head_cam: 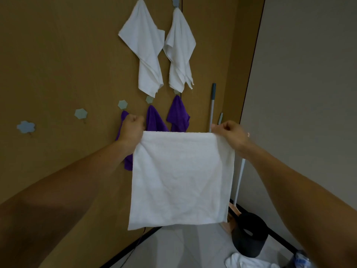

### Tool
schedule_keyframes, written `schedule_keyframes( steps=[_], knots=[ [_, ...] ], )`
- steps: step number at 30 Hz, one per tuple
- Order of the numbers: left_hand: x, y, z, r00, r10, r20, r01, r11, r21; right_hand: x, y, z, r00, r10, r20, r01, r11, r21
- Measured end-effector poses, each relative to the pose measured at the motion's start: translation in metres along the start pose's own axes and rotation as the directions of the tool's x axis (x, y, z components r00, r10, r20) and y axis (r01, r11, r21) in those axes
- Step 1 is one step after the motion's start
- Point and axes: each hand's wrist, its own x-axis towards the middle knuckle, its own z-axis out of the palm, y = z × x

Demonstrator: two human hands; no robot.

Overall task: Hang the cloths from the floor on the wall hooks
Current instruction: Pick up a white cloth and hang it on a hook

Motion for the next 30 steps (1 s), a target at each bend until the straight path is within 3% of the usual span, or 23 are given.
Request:
schedule_keyframes(
  steps=[4,8,10,15,22,30],
  knots=[
    [-0.007,0.003,-0.006,0.967,-0.014,0.255,-0.036,0.981,0.191,-0.003,-0.004,-0.002,0.974,-0.107,0.198,0.124,0.990,-0.074],
    [-0.015,0.007,-0.006,0.818,-0.060,0.572,-0.161,0.931,0.328,0.006,-0.002,0.006,0.980,-0.129,0.151,0.131,0.991,-0.005],
    [-0.019,0.011,-0.003,0.770,-0.092,0.632,-0.181,0.918,0.353,0.009,-0.003,0.011,0.974,-0.176,0.143,0.184,0.982,-0.044],
    [-0.016,0.016,0.001,0.872,-0.012,0.489,-0.180,0.922,0.342,0.019,-0.011,0.018,0.960,-0.261,0.098,0.275,0.945,-0.178],
    [-0.006,0.020,0.008,0.961,0.114,0.250,-0.199,0.916,0.348,0.023,-0.052,0.048,0.952,-0.306,0.027,0.305,0.951,0.041],
    [0.017,0.038,-0.028,0.964,0.244,0.106,-0.265,0.914,0.307,0.042,-0.109,0.094,0.876,-0.348,0.334,0.321,0.937,0.134]
  ],
)
